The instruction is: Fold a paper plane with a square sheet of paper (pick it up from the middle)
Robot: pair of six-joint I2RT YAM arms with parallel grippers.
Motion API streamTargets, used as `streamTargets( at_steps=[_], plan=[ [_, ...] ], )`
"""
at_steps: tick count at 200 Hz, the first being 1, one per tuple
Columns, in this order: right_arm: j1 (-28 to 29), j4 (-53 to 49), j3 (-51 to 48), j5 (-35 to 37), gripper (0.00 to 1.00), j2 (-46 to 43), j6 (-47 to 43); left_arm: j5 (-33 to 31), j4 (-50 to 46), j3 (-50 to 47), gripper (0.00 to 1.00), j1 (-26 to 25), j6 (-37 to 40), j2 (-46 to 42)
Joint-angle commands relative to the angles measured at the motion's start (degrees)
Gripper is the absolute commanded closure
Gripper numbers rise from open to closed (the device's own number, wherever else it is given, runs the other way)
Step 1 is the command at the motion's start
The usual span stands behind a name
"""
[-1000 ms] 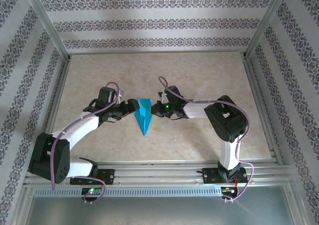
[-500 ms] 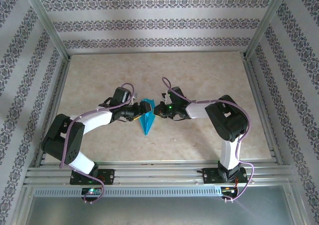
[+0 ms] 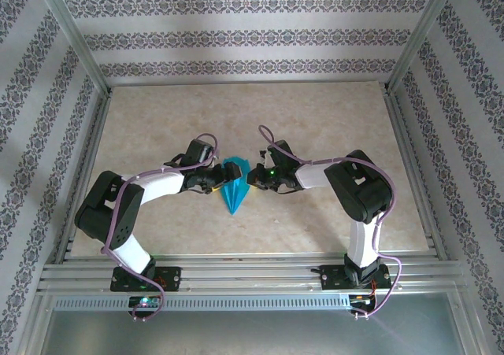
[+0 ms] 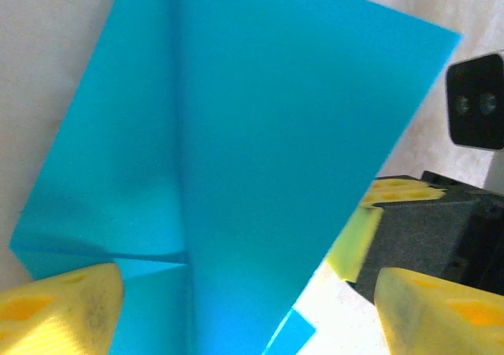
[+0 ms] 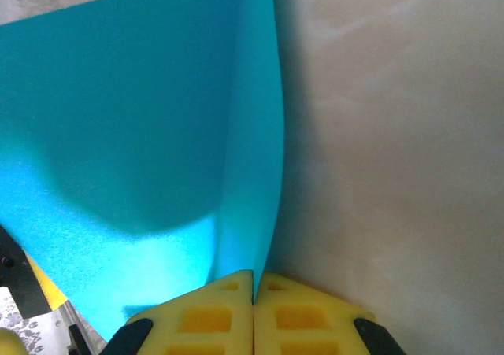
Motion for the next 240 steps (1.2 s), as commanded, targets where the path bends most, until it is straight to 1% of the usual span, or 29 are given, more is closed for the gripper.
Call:
streamTargets(
  at_steps=[1, 28, 57, 84, 105, 121, 136, 161, 185, 207, 224, 240],
  plan=[
    [-0.4, -1.0, -1.1, 1.9, 0.92, -1.8, -0.5, -3.4, -2.8, -1.2, 0.16, -1.0, -2.0, -1.3],
    [-0.3, -0.9, -0.9, 1.4, 0.92, -1.7, -0.3, -3.2, -1.4, -1.6, 0.16, -1.7, -2.7, -1.8],
    [-0.2, -0.9, -0.6, 1.1, 0.92, -1.6, -0.1, -2.5, -3.1, 0.7, 0.17, -4.2, 1.5, -2.5],
    [-0.2, -0.9, -0.6, 1.0, 0.92, -1.5, 0.0, -6.5, -8.1, 1.9, 0.22, -5.6, 6.0, -3.9],
    [-0.2, -1.0, -0.6, 1.0, 0.92, -1.3, 0.2, -8.8, -11.4, 3.3, 0.28, -6.9, 8.5, -4.4],
    [-0.2, -1.0, -0.6, 1.0, 0.92, -1.3, 0.3, -9.9, -13.4, 4.6, 0.31, -8.7, 10.0, -3.7],
    [-0.2, -1.0, -0.5, 1.1, 0.92, -1.3, 0.3, -12.4, -16.4, 5.9, 0.34, -10.1, 11.6, -2.5],
    [-0.3, -1.1, -0.5, 1.0, 0.92, -1.1, 0.3, -16.1, -20.2, 8.1, 0.36, -11.8, 13.7, -0.7],
    [-0.3, -1.1, -0.6, 1.1, 0.92, -1.3, 0.4, -17.6, -21.5, 9.6, 0.38, -13.2, 14.2, 0.8],
    [-0.3, -1.1, -0.5, 0.9, 0.92, -1.2, 0.5, -19.2, -23.4, 11.3, 0.43, -14.2, 14.3, 2.8],
    [-0.3, -1.1, -0.4, 0.8, 0.92, -1.1, 0.5, -19.1, -23.9, 12.4, 0.46, -14.7, 14.4, 4.0],
    [-0.3, -1.1, -0.4, 0.7, 0.91, -1.1, 0.6, -18.9, -23.8, 13.1, 0.47, -15.1, 14.4, 4.8]
  ],
)
